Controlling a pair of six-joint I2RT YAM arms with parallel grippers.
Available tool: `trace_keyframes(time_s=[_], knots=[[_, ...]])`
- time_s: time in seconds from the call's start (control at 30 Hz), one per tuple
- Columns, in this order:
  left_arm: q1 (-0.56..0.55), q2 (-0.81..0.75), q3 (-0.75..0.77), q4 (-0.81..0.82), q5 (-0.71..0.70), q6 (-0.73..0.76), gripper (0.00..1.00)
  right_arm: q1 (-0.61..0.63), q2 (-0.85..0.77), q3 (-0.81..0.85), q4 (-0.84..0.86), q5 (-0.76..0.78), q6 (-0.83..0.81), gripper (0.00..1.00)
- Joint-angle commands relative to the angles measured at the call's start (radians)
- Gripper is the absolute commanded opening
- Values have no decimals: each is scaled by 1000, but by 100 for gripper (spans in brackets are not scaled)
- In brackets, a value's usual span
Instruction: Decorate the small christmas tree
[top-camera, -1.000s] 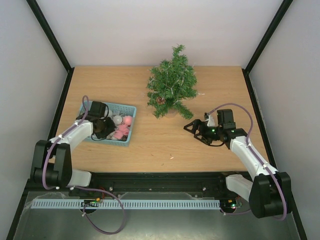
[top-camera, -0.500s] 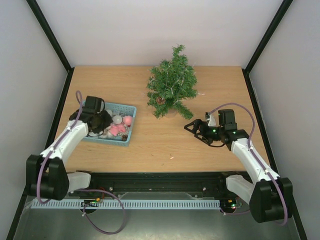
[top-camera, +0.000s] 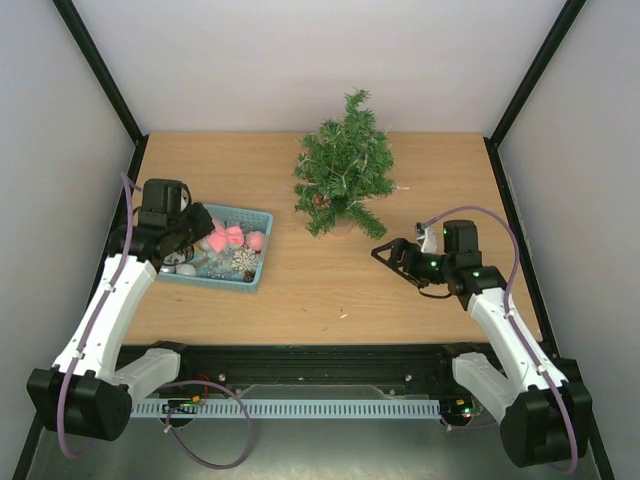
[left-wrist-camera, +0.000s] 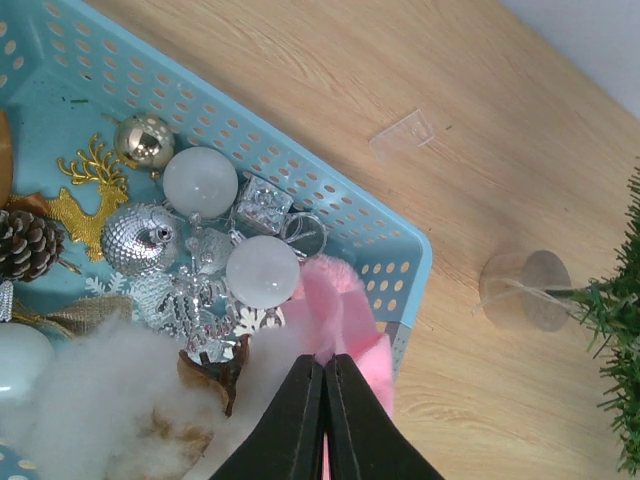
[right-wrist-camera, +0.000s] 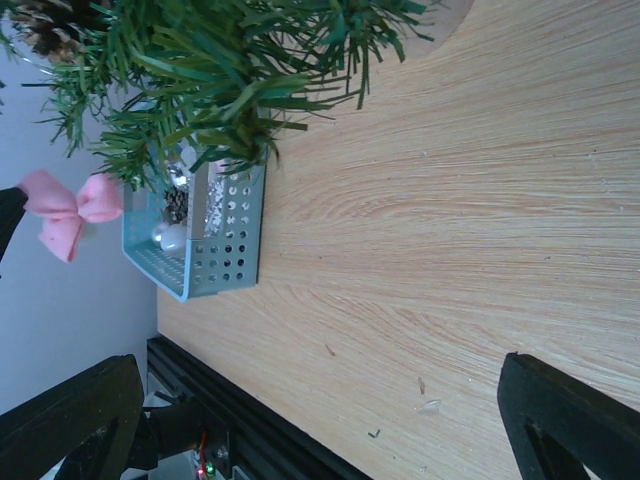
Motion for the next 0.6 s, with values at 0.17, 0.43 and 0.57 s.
trace_keyframes(time_s=[0.17,0.43,0.57], knots=[[11,-55,-54,-19,47,55,2,2,-87,-2,-26,-59,18,99],[11,14,-145,88,20,61,2,21,-117,2,-44,-74,35,99],[11,76,-138,145,42,57,2,60,-101,-2,-10,-99,46,98]])
